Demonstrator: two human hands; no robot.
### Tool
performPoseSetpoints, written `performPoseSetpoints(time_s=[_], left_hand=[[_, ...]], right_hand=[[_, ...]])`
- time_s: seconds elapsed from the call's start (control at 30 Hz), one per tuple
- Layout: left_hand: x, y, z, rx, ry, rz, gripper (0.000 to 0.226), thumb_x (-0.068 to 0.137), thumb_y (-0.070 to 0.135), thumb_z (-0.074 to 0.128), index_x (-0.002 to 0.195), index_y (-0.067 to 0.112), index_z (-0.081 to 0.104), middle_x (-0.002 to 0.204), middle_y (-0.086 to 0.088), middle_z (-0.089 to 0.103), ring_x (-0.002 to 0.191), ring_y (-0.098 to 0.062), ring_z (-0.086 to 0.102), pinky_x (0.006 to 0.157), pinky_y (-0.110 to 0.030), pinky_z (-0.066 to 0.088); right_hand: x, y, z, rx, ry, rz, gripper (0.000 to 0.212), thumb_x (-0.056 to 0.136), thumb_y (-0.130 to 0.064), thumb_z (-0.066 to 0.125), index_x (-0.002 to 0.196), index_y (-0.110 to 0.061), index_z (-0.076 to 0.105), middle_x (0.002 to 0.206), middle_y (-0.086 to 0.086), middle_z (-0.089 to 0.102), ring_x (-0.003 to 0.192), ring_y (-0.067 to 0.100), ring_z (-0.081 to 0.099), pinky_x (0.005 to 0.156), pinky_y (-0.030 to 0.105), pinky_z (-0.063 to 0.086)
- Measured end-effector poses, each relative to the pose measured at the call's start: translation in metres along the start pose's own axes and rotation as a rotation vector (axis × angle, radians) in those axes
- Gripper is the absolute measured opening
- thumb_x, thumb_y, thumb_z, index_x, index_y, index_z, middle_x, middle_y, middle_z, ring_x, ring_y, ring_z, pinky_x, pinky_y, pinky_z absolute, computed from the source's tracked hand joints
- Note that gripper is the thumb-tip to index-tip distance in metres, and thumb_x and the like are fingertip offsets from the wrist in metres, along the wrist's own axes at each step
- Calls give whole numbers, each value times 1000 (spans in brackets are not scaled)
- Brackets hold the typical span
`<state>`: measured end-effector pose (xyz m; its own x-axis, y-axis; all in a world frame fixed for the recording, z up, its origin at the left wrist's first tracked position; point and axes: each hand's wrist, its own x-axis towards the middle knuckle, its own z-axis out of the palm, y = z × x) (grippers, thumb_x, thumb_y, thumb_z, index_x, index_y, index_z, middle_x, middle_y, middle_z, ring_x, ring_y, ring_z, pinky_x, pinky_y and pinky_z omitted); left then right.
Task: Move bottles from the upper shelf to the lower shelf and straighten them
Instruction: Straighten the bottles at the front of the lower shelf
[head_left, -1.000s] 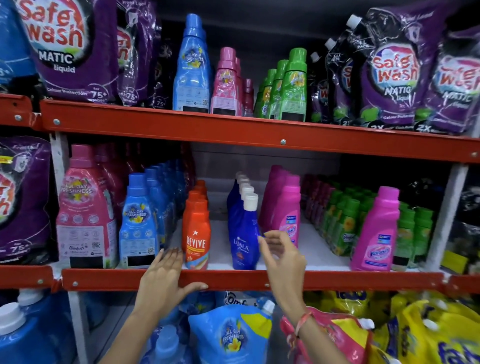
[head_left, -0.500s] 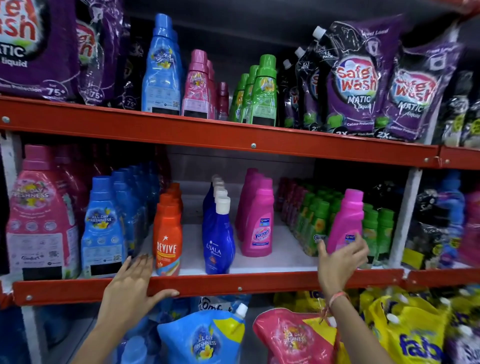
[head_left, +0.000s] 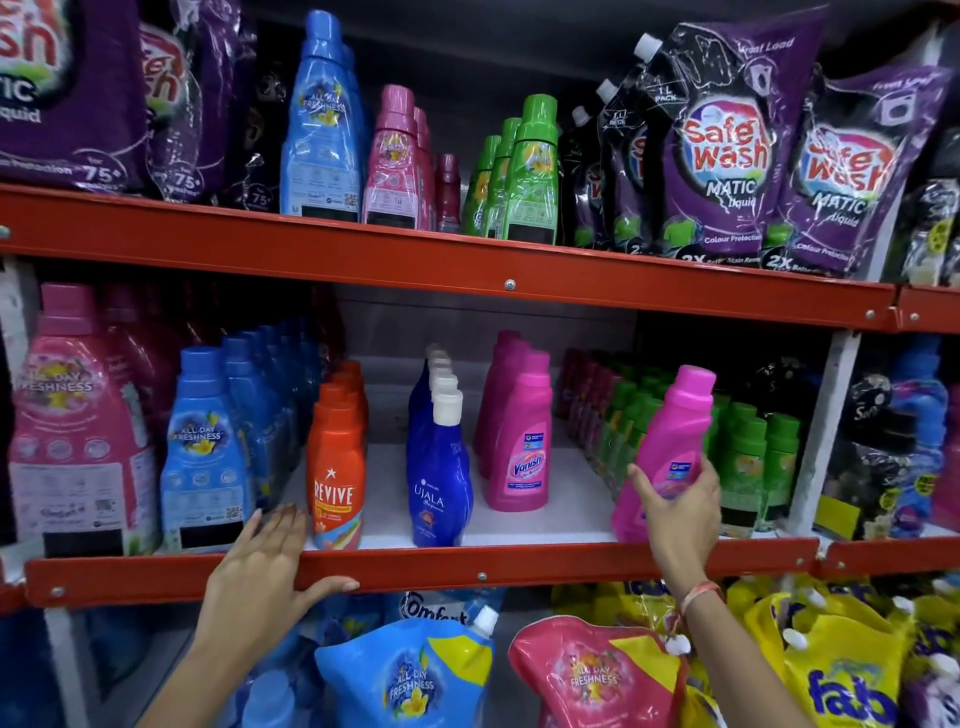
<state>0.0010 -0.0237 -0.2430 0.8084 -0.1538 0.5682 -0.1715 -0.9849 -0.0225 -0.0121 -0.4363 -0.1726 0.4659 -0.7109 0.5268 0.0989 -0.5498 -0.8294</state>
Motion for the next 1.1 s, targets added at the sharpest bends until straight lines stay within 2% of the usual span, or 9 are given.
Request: performPoseSetpoints(time_s=[0.2, 0.37, 0.63, 0.77, 0.87, 0.93, 1.0, 1.07, 1.1], left_hand=[[-1, 3, -7, -7, -19, -30, 109, 73, 86, 26, 107, -9, 67, 108, -24, 70, 101, -33, 68, 104, -35, 25], [-2, 4, -12, -16, -60, -36, 110, 73, 87, 26, 107, -8, 68, 108, -23, 70, 101, -31, 69, 105, -35, 23], [-2, 6, -12, -25, -38, -28, 107, 74, 86, 25, 103, -7, 69, 105, -23, 71, 98, -33, 69, 105, -34, 24], [-3, 6, -12, -24, -38, -38, 107, 74, 85, 24, 103, -7, 69, 105, -23, 71, 98, -34, 69, 105, -35, 24], [-3, 4, -13, -47, -104, -57, 107, 73, 86, 27, 105, -7, 68, 107, -23, 71, 100, -32, 69, 107, -32, 21], [-3, 4, -16, -68, -131, -43, 110, 73, 88, 26, 111, -7, 66, 111, -22, 70, 104, -30, 68, 108, -31, 20], [-3, 6, -18, -149, -44, -48, 116, 69, 92, 27, 128, -3, 56, 127, -18, 63, 119, -25, 59, 113, -30, 15], [-3, 11, -25, -325, 2, -137, 118, 66, 93, 28, 145, 6, 39, 146, -10, 48, 136, -23, 41, 116, -34, 18], [-3, 14, -31, -445, 9, -193, 115, 66, 92, 27, 148, 11, 33, 149, -7, 44, 138, -24, 36, 114, -38, 24]], right_hand=[[-33, -33, 21, 96, -139, -62, 87, 70, -53, 77, 136, -7, 43, 125, 16, 63, 115, 32, 59, 97, 43, 48], [-56, -50, 38, 87, -241, -105, 95, 68, -58, 77, 139, -6, 40, 131, 14, 60, 118, 30, 58, 101, 44, 48], [-73, -60, 53, 46, -260, -151, 84, 68, -52, 80, 129, -7, 46, 123, 15, 61, 112, 33, 60, 89, 42, 50], [-75, -59, 54, 0, -249, -158, 85, 69, -55, 77, 131, -7, 44, 126, 15, 58, 114, 34, 58, 89, 43, 51], [-74, -56, 53, -21, -275, -158, 89, 68, -59, 75, 133, -7, 42, 127, 15, 57, 115, 34, 58, 89, 45, 52], [-75, -57, 52, -35, -289, -157, 90, 70, -58, 75, 135, -7, 41, 129, 16, 55, 120, 34, 53, 94, 45, 49], [-80, -63, 49, -34, -209, -186, 84, 75, -54, 73, 136, -7, 41, 130, 14, 51, 122, 31, 46, 98, 45, 44], [-92, -78, 44, 85, -93, -252, 65, 83, -43, 69, 134, -11, 45, 128, 9, 50, 118, 24, 44, 98, 37, 43], [-100, -88, 41, 174, -68, -288, 52, 87, -37, 66, 130, -14, 48, 125, 4, 50, 115, 18, 44, 96, 30, 42]])
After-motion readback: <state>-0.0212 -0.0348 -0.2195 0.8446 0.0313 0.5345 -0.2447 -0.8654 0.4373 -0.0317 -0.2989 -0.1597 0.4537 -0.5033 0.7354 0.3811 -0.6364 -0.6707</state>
